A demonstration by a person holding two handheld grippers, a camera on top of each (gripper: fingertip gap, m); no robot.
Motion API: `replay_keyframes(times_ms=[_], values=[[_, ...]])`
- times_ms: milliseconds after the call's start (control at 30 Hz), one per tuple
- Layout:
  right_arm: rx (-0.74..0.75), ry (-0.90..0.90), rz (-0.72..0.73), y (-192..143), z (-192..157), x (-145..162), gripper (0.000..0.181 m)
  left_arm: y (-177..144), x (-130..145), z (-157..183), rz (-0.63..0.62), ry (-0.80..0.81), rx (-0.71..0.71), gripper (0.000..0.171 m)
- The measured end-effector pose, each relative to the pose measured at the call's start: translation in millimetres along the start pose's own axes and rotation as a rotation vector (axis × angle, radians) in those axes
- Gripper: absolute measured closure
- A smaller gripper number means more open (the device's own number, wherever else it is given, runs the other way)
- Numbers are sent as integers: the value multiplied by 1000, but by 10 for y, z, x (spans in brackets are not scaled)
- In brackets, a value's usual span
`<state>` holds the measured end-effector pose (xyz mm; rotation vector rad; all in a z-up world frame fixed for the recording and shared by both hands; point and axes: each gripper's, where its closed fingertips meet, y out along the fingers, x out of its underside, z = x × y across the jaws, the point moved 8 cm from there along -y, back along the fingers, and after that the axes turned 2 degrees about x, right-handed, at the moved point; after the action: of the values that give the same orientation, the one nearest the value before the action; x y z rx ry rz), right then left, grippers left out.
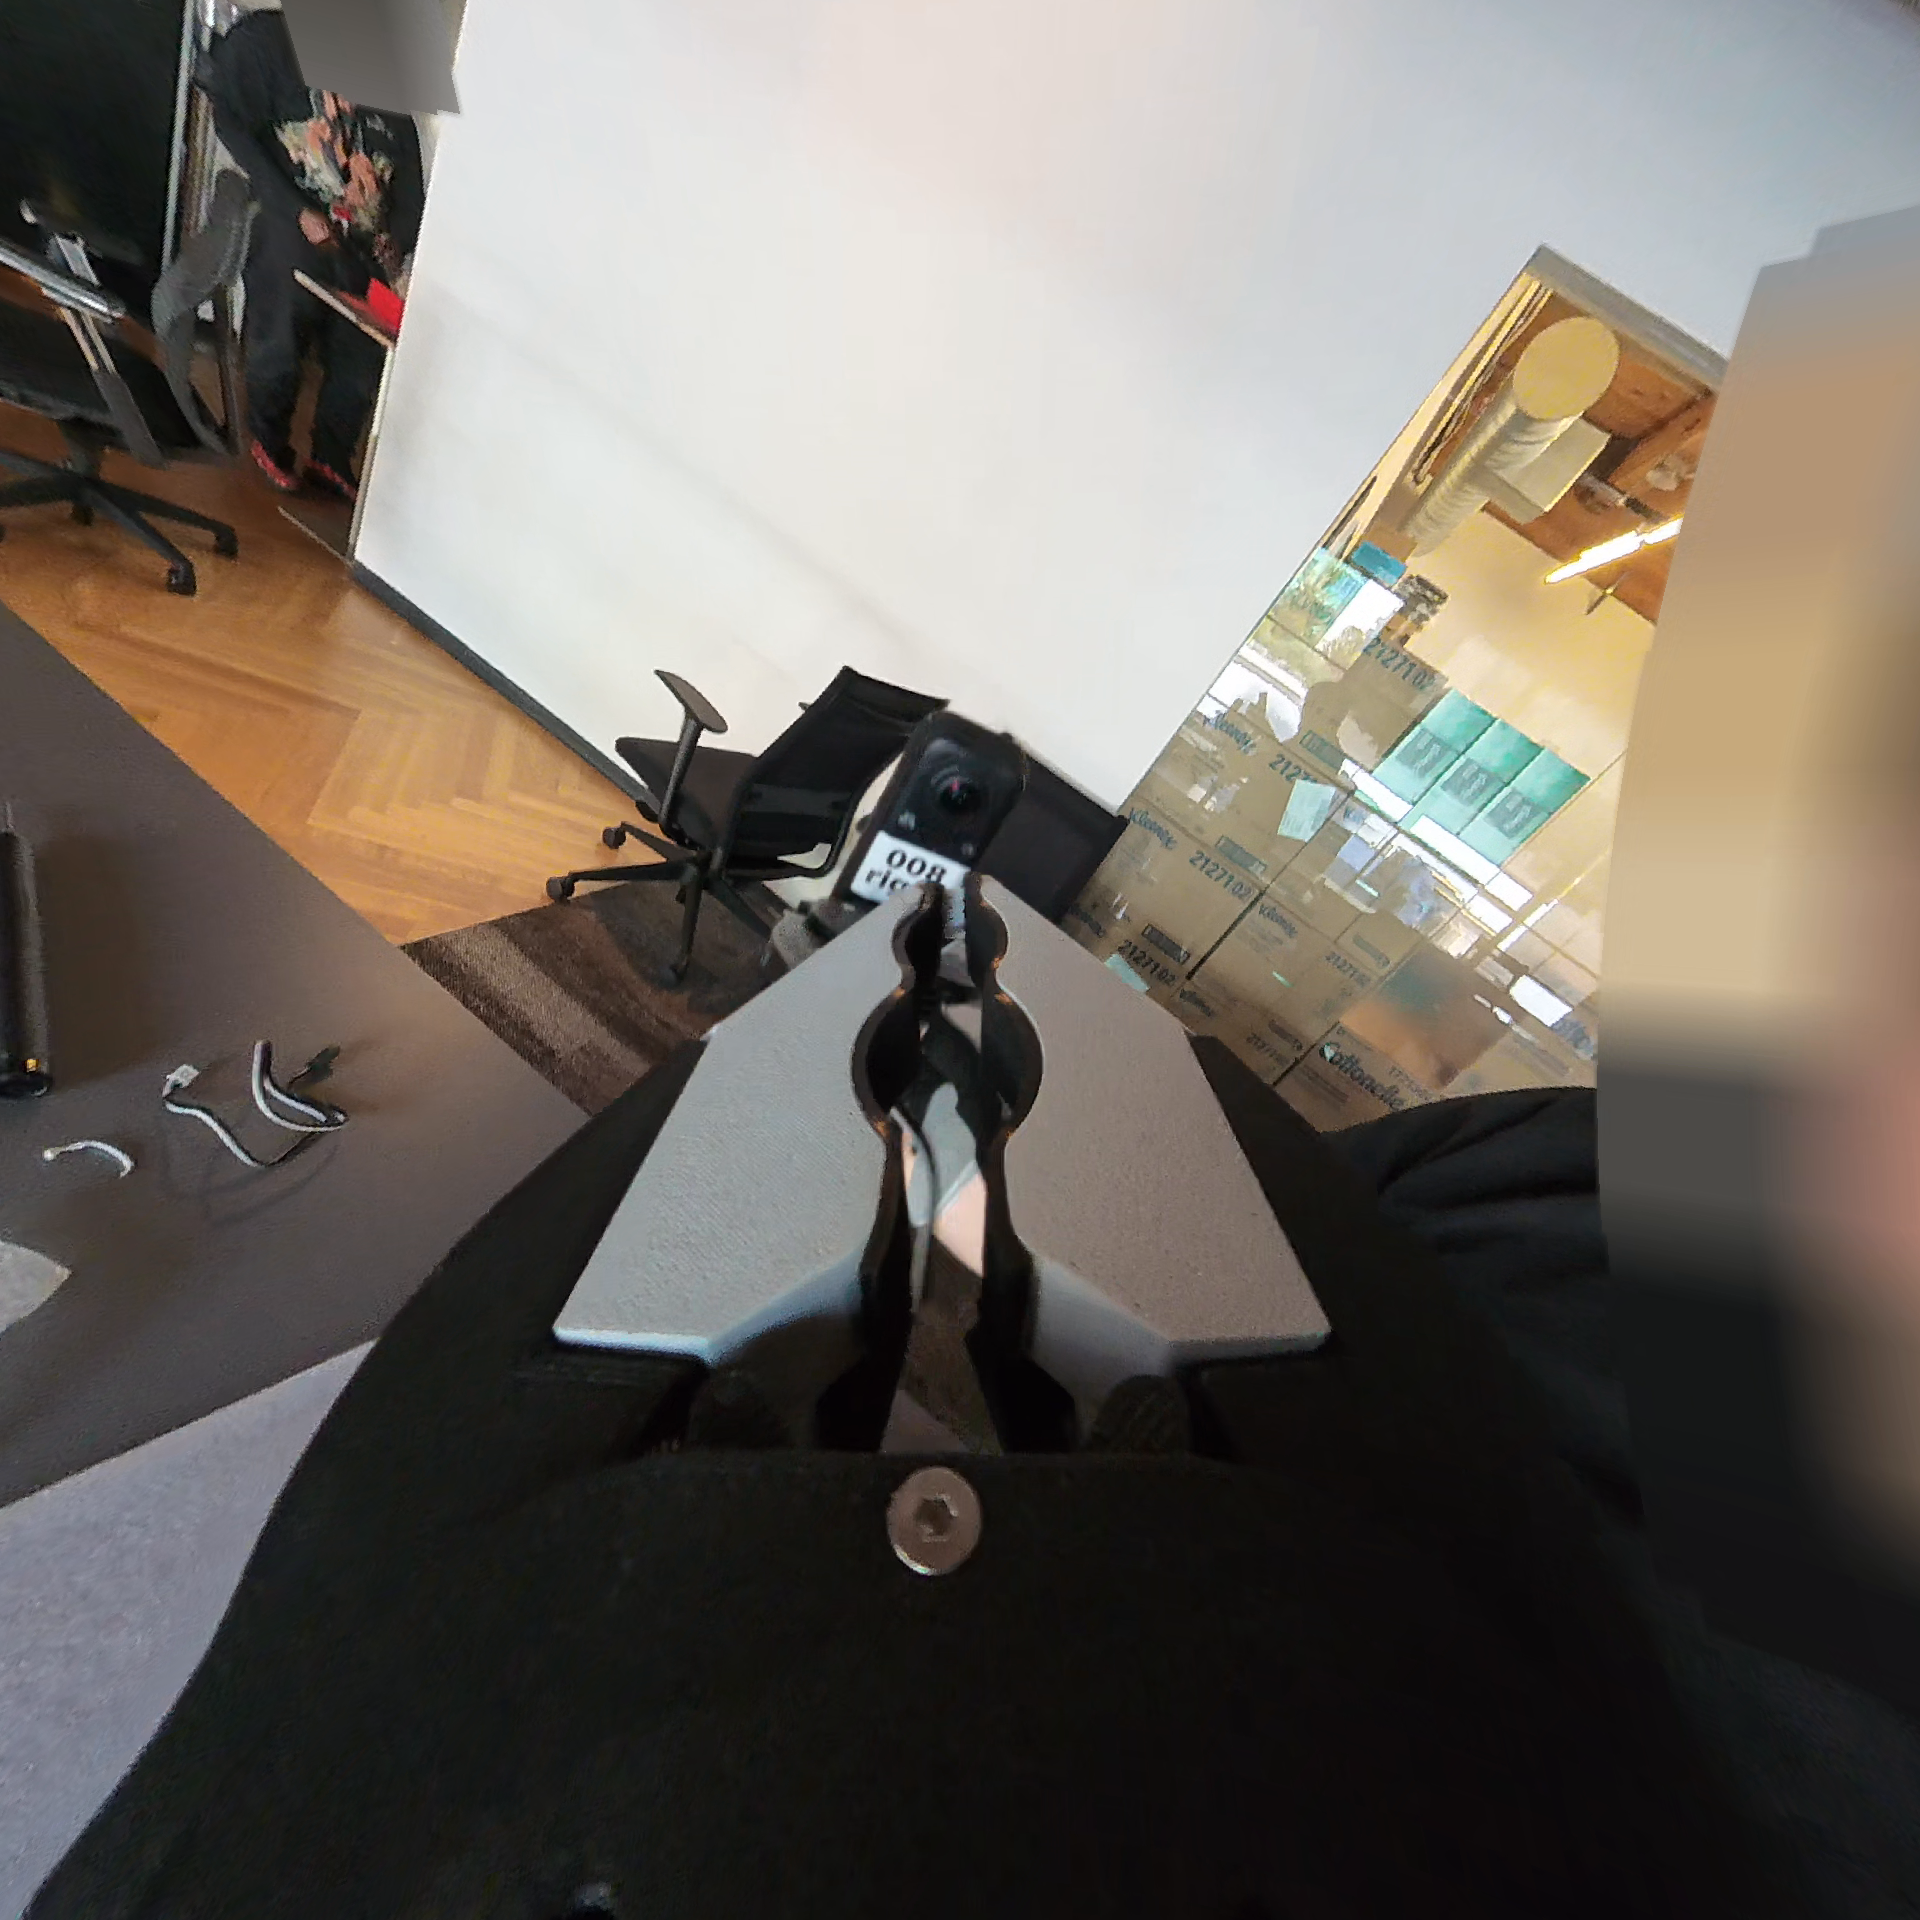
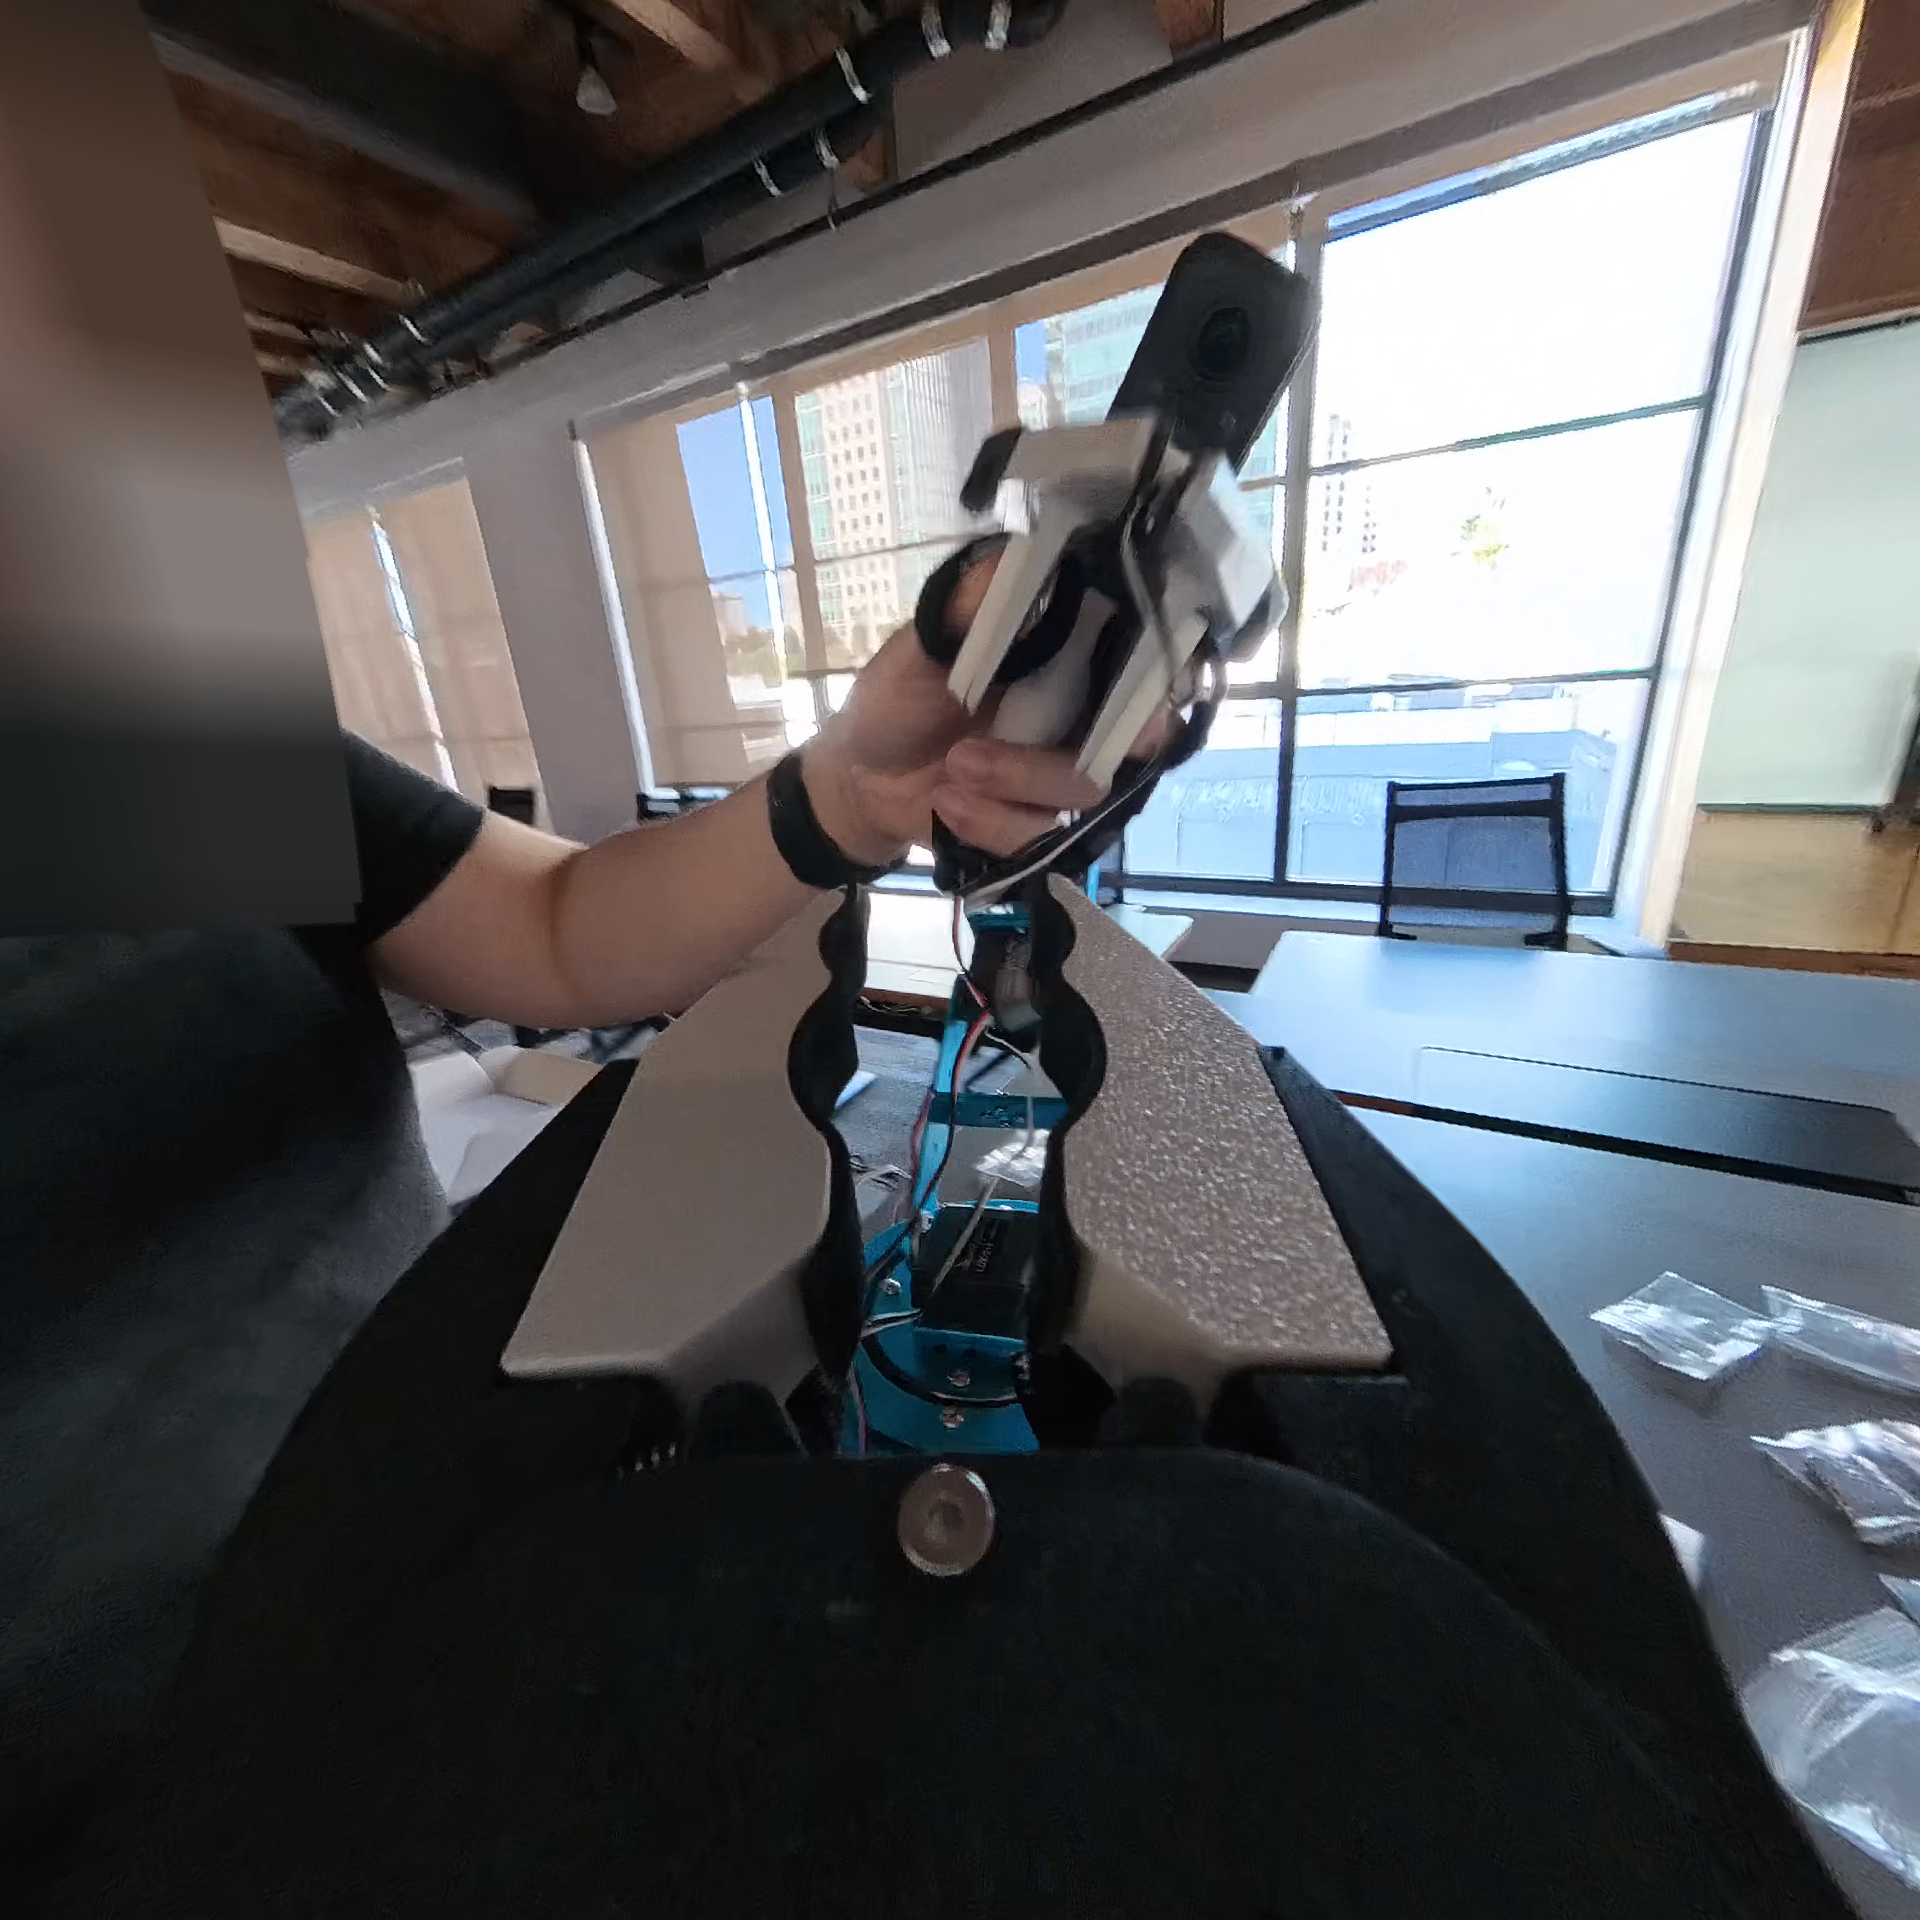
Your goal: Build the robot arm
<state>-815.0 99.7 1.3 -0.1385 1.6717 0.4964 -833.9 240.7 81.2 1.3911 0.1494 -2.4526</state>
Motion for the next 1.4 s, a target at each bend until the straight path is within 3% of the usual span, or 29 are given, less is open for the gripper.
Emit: replay_keyframes(times_ms=[267, 533, 667, 767, 967, 1267, 1400], values=[[156, -141, -74, 80, 60, 84, 150, -28, -21, 34, 37, -36, 49, 171], [309, -343, -258, 249, 121, 277, 150, -111, -52, 135, 65, -45, 74, 171], [316, -472, -376, 349, 82, 409, 169, -175, -95, 197, 80, -31, 72, 171], [316, -532, -466, 375, 63, 531, 172, -269, -155, 248, 104, -11, 62, 171], [387, -482, -506, 298, 167, 628, 181, -448, -271, 345, 164, 3, 81, 171], [429, -300, -415, 126, 335, 550, 168, -597, -318, 425, 200, 18, 80, 171], [421, -335, -421, 111, 316, 518, 168, -672, -344, 401, 227, 7, 70, 171]])
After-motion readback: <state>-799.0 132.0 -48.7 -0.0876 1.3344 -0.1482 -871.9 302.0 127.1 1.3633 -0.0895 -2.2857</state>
